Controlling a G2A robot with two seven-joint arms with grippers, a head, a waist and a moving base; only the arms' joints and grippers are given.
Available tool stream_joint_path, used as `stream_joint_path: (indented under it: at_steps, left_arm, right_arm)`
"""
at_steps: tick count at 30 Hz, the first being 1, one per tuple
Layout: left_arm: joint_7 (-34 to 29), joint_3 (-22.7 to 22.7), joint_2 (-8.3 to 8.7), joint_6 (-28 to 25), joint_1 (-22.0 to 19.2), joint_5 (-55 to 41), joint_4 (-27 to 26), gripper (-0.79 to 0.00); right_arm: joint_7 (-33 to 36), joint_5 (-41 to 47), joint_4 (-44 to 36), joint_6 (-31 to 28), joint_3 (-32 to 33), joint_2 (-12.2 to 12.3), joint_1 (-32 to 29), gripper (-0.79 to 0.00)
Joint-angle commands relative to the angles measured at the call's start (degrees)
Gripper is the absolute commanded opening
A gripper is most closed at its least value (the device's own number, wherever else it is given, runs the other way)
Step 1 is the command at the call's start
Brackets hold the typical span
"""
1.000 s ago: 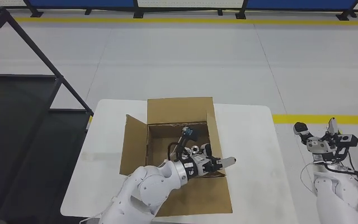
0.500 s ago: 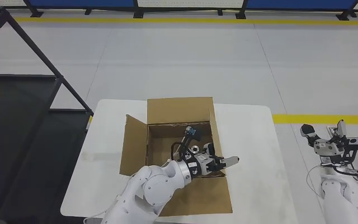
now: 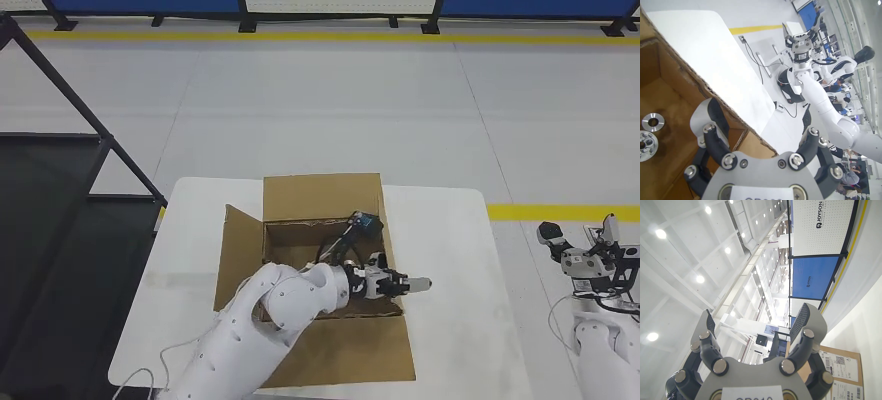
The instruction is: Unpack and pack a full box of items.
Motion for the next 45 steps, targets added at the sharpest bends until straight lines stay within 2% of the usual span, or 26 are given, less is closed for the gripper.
stream_joint_path:
  at_steps: [1, 5, 9, 15, 21, 27, 34, 40, 45]
  left_arm:
    - [-0.36, 1.99, -0.88, -1.05, -2.44, -1.82, 2.59, 0.000]
    - [-1.03, 5.88, -2.72, -2.27, -6.86, -3.28, 6.35, 0.000]
    - [-1.31, 10.23, -5.02, -0.68, -11.51, -3.37, 10.93, 0.000]
    - [-4.40, 15.66, -9.12, -0.22, -17.98, -7.12, 21.61, 0.000]
    - [-5.38, 19.88, -13.16, 0.34, -22.16, -8.42, 30.30, 0.000]
    - [-5.81, 21.98, -16.30, -0.26, -24.10, -9.38, 35.81, 0.000]
    - [-9.60, 23.84, -19.01, -1.27, -25.41, -9.41, 41.04, 0.000]
    - [-11.35, 24.49, -20.42, -1.62, -25.86, -8.28, 43.74, 0.000]
    - [-13.55, 24.21, -20.67, -2.07, -25.70, -7.45, 44.64, 0.000]
  right_arm:
    - [-1.21, 0.36, -1.06, 0.28, 0.55, 0.01, -1.21, 0.000]
    - [-1.55, 1.37, -1.87, 0.46, 1.31, 0.01, -2.83, 0.000]
    - [-1.49, 1.78, -1.94, 0.65, 1.58, 0.02, -3.22, 0.000]
    - [-1.27, 1.67, -2.29, 0.44, 1.66, 0.02, -3.63, 0.000]
    - [-1.01, 1.60, -2.47, 0.09, 1.65, -0.02, -4.16, 0.000]
    - [-0.43, 1.77, -1.72, 0.45, 1.88, 0.04, -3.99, 0.000]
    - [0.28, 2.20, -0.73, 0.46, 1.94, 0.05, -3.77, 0.000]
    - [0.53, 2.30, -0.89, 0.35, 1.84, 0.02, -3.82, 0.000]
    - [0.39, 1.99, -1.44, 0.48, 1.52, -0.03, -3.85, 0.000]
